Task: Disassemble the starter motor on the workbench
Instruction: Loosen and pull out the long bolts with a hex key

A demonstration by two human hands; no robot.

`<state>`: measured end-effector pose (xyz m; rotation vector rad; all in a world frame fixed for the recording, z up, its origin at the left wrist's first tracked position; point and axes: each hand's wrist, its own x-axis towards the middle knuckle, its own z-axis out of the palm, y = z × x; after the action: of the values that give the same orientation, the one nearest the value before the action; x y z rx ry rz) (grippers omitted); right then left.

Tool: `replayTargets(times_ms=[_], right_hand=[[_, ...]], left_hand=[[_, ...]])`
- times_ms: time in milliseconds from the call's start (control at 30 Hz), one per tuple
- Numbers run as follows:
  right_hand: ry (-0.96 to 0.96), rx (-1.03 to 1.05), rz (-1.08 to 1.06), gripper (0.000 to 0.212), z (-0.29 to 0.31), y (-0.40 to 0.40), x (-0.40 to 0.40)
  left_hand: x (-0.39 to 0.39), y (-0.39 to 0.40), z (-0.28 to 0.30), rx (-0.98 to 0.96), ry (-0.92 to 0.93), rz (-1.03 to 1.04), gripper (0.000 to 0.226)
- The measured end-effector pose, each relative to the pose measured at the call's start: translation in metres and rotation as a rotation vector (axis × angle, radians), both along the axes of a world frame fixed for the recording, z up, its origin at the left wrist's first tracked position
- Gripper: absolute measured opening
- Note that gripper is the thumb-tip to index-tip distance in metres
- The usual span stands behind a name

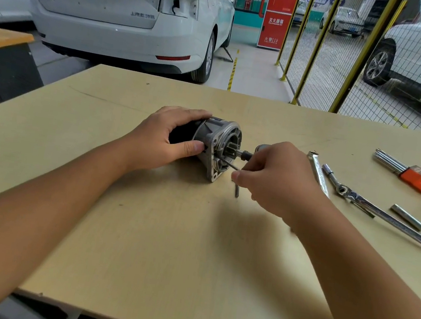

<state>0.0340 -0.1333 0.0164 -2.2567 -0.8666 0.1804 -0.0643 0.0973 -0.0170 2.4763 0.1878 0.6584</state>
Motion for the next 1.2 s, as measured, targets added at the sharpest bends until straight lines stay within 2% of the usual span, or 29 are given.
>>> replayTargets(times_ms=[267, 500, 667, 900, 1200], right_hand=[[0.361, 0.173, -0.067, 0.023, -0.0041, 0.0027, 0.0033], [0.183, 0.208, 0.029, 0.023, -0.0075, 0.0009, 0.0034], [0.159, 0.123, 0.08, 0.028, -0.003, 0.0004, 0.0053], [-0.052, 0.057, 0.05, 0.025, -0.005, -0.0006, 0.0026], [0.152, 0.191, -0.073, 0.017, -0.008, 0.0021, 0.0019]], left_hand=[[-0.001, -0.0011, 0.0014, -0.006, 0.006, -0.003, 0.065], [-0.0008, 0.0004, 0.0012, 0.001, 0.008, -0.007, 0.065], [-0.0001, 0.0018, -0.0004, 0.002, -0.004, -0.019, 0.063], [0.0006, 0.0034, -0.0014, 0.005, -0.005, -0.021, 0.063], [0.0007, 0.0038, -0.0019, 0.008, -0.003, -0.019, 0.064]])
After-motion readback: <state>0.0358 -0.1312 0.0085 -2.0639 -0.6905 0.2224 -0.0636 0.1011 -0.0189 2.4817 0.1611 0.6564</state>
